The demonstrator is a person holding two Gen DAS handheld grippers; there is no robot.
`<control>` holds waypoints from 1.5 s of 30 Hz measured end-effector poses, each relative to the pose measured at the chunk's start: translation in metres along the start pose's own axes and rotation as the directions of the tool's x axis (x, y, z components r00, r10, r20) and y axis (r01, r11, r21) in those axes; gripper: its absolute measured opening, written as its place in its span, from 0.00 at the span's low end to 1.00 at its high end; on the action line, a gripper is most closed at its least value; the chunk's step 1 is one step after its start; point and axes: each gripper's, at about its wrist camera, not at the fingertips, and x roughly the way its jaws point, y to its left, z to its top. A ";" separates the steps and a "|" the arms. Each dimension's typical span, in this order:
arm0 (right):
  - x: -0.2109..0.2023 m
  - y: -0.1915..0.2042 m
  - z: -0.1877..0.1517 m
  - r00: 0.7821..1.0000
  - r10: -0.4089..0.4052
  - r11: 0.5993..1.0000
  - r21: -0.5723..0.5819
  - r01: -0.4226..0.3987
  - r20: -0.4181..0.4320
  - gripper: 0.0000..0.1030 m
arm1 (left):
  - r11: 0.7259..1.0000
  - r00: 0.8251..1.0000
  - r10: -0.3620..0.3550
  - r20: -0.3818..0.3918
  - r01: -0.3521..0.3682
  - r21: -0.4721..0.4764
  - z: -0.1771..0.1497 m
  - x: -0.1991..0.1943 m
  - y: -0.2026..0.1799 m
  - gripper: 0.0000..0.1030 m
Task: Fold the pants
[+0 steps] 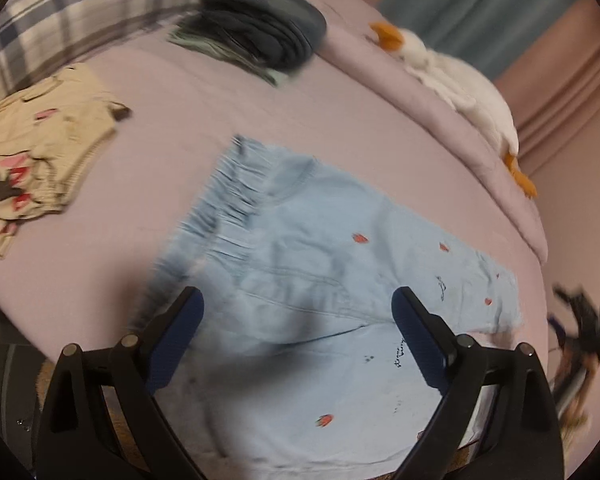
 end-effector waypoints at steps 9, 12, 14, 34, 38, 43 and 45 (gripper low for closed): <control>0.141 0.060 0.013 0.956 -0.077 0.994 0.055 0.096 -0.283 0.76 | 0.999 0.997 0.032 -0.071 -0.029 0.031 -0.008 0.033 -0.018 0.91; 0.171 0.056 0.014 0.937 -0.145 0.983 0.061 0.172 -0.318 0.76 | 0.999 0.995 0.025 -0.098 -0.023 0.025 -0.008 0.038 -0.016 0.91; 0.169 0.059 0.011 0.945 -0.195 0.978 0.026 0.209 -0.264 0.68 | 0.999 0.993 0.031 -0.111 -0.029 0.015 -0.009 0.041 -0.012 0.91; -0.114 -0.042 -0.123 0.984 0.136 0.989 0.038 -0.141 0.117 0.07 | 0.992 0.989 -0.120 -0.086 0.116 -0.041 0.018 0.037 -0.064 0.92; -0.079 -0.055 -0.128 0.997 0.068 0.995 0.069 -0.070 0.035 0.07 | 0.998 0.987 -0.067 -0.147 0.063 -0.030 0.024 0.072 -0.073 0.88; -0.057 -0.059 -0.135 0.998 0.060 0.991 0.122 -0.058 -0.015 0.07 | 1.000 0.978 -0.014 -0.207 0.012 -0.011 0.024 0.103 -0.066 0.13; -0.058 -0.057 -0.136 0.997 0.065 0.991 0.120 -0.061 -0.030 0.07 | 0.997 0.976 -0.070 -0.207 0.064 -0.035 0.018 0.092 -0.058 0.11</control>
